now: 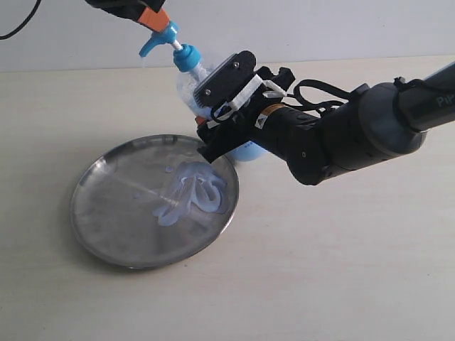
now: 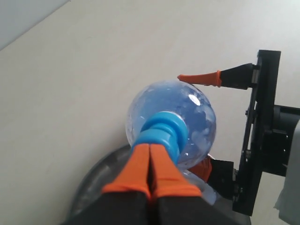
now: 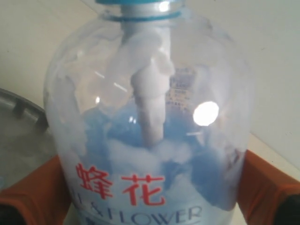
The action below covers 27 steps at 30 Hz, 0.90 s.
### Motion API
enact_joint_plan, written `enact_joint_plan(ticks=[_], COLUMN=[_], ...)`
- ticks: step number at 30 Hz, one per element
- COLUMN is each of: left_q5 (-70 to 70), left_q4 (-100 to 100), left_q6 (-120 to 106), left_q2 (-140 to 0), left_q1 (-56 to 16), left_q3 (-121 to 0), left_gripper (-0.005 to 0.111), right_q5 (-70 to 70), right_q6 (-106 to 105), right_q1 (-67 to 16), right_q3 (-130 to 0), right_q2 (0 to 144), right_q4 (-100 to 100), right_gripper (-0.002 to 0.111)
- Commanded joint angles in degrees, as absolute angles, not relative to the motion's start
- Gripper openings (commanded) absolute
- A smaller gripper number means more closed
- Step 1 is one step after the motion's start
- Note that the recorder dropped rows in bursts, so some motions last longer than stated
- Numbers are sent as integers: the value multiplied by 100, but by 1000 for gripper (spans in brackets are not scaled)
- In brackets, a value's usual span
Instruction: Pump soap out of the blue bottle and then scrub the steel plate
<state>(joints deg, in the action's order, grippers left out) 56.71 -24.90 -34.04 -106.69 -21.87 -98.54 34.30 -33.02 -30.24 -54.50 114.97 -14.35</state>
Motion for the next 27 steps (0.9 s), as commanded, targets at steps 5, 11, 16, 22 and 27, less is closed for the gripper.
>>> enact_joint_plan(ticks=[5,11,16,22,27], left_q5=[6253,6275,6286,6286,6286], left_q4=[-2500,-2500,-2500,-2500,-2500], left_q6=[-3411,-3411,-3411,-3411,-3411], left_q2=[-11227,-11264,-11264,-11264,-11264], left_q1=[-2336,-2336,-2336,-2336,-2336], left_q3=[-9713,-9713,-9713,-9713,-9713], left_gripper=[0,0,0,0,0], right_q5=[3368,3382,3382,3379,3379], right_q6=[-3136,-3140,-3140,-3125,-3125], right_q1=[-3064,-3064,-3064,-3064,-3064], right_q3=[-5463,-5463,-5463,-5463,-5463], right_q2=[11501,11501,11501,11501,11501], right_q4=[-1251,-1251,-1251,-1251,-1251], right_gripper=[0,0,0,0,0])
